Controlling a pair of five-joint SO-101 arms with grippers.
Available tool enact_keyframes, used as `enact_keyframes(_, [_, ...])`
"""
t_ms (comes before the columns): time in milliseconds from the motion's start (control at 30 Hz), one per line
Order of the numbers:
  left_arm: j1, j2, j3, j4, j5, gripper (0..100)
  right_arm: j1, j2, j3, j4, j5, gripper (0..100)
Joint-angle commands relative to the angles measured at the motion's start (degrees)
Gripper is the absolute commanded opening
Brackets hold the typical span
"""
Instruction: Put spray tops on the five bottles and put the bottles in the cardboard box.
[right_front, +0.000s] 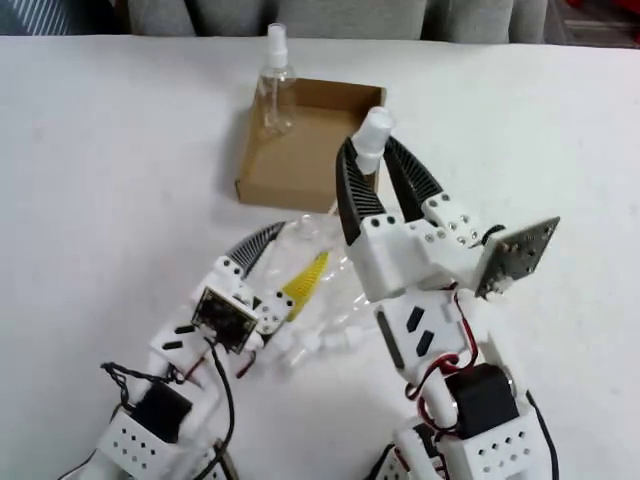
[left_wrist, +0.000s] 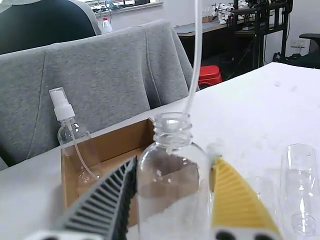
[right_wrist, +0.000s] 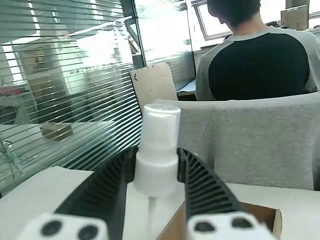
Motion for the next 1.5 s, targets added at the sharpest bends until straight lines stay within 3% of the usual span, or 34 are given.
enact_keyframes(0, [-0.22,0.4,-0.26,-1.76,-0.62,4,-0.04,0.04,0.18,-1.19,0.62,1.6])
enact_keyframes(267, [-0.22,0.4,-0.26,-1.76,-0.62,4,-8.48,0.04,4.04,-1.27,0.97,1.6])
enact_keyframes(600, [-0.22,0.4,-0.26,-1.76,-0.62,4,-9.71,0.04,7.74,-1.19,1.23,2.1])
enact_keyframes(767, [-0.22,0.4,-0.26,-1.76,-0.62,4,-11.74,0.04,7.91,0.75,8.53,2.2])
enact_keyframes(933, [-0.22,0.4,-0.26,-1.76,-0.62,4,-15.43,0.04,7.82,4.44,9.14,2.2])
enact_keyframes(1200, [-0.22,0.4,-0.26,-1.76,-0.62,4,-15.52,-0.48,7.56,8.48,8.88,21.6])
enact_keyframes(1467, [-0.22,0.4,-0.26,-1.76,-0.62,4,-15.25,-0.57,7.38,7.52,8.7,17.6])
